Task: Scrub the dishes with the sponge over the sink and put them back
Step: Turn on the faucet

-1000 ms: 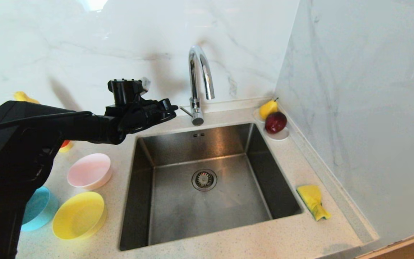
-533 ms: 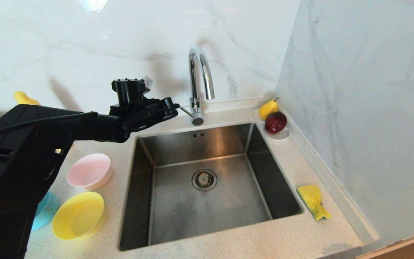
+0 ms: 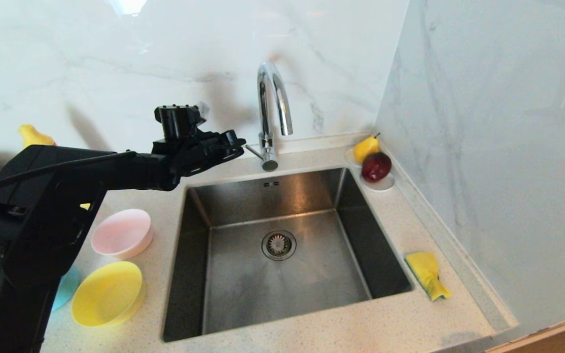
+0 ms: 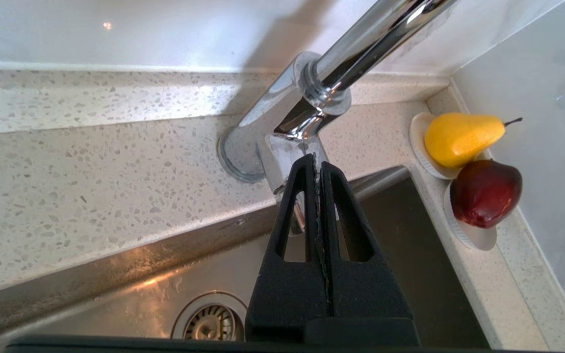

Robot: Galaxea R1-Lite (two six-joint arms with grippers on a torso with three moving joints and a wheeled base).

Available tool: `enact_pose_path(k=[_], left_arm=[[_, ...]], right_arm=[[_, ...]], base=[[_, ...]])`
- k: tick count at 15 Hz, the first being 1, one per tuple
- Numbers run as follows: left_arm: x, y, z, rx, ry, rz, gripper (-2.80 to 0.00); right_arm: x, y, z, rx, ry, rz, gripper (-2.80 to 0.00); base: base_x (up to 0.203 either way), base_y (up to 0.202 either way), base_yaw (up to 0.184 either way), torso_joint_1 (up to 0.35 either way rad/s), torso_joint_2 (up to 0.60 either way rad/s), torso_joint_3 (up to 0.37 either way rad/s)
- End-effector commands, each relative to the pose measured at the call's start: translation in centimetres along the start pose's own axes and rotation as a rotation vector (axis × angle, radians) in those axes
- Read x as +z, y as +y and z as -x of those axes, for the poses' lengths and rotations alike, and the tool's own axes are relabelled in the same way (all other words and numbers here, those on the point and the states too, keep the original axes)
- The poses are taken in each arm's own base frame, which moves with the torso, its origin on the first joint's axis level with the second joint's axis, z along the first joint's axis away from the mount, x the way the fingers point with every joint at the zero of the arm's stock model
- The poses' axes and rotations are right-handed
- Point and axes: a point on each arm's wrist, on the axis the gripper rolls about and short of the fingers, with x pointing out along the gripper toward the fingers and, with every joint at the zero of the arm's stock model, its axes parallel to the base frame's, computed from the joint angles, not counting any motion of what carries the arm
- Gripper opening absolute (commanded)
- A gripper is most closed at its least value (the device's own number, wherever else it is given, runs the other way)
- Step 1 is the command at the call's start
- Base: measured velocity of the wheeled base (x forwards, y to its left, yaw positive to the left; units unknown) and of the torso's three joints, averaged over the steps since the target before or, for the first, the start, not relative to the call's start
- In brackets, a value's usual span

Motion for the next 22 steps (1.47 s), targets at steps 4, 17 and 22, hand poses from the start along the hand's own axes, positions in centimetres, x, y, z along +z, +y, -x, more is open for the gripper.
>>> enact_pose_path(k=[4,17,22], left_arm=[[-0.9,-0.4,-0.4,-0.009,0.021,0.006,-2.80],[-1.8,-1.2,0.6,0.029,0.061,0.017,-2.80],[0.5,-2.0,2.0,0.054,0.002,0.007,-2.80]], right_arm=[[0.0,0.0,0.0,0.001,-0.001,-0.001,-2.80],[0.0,0.0,0.0,0.001,-0.001,0.001,-2.80],[0.0,0.0,0.0,0.001,-0.001,0.001,-2.80]], base=[[0.000,0.000,0.000,0.000,0.00,0.000],[0.000,0.000,0.000,0.000,0.00,0.000],[0.000,0.000,0.000,0.000,0.00,0.000]])
